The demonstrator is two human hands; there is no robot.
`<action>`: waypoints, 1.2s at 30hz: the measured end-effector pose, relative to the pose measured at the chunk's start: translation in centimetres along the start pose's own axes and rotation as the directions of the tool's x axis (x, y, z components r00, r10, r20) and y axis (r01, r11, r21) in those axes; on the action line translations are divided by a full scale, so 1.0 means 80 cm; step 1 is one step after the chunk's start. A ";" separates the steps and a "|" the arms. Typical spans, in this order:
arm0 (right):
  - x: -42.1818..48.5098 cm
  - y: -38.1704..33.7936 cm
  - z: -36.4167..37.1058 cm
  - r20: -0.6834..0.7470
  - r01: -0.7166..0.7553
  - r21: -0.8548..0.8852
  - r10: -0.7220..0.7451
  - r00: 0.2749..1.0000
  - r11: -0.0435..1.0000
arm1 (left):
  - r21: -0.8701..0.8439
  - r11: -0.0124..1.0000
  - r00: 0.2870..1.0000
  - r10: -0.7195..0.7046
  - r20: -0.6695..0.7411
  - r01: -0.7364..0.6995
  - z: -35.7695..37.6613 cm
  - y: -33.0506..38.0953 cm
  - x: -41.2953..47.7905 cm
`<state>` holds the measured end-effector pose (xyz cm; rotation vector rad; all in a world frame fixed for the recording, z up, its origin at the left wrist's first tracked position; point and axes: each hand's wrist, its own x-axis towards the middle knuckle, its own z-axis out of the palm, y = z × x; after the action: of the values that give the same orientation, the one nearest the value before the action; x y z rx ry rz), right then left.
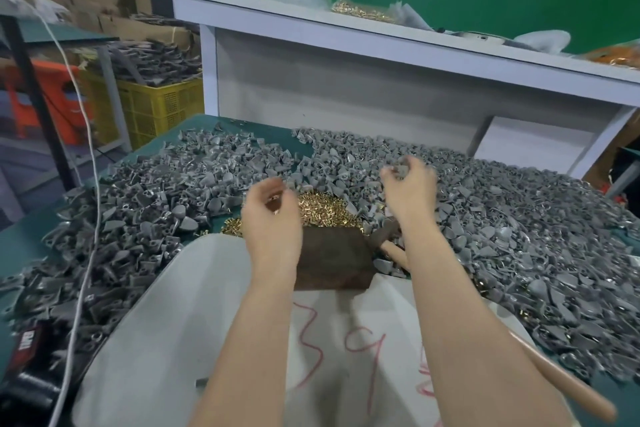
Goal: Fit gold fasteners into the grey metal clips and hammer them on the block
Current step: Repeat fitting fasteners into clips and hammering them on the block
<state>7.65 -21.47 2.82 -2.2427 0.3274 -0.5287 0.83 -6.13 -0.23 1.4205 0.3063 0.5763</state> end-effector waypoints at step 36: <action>-0.022 -0.051 0.151 0.612 0.475 -0.368 -0.176 0.771 0.800 | -0.455 0.871 0.912 -0.326 -0.248 0.187 -0.009 -0.010 0.018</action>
<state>12.05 -10.24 -1.81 -2.8704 -0.2963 0.0800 1.78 -4.76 -0.94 0.8431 0.5852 0.6047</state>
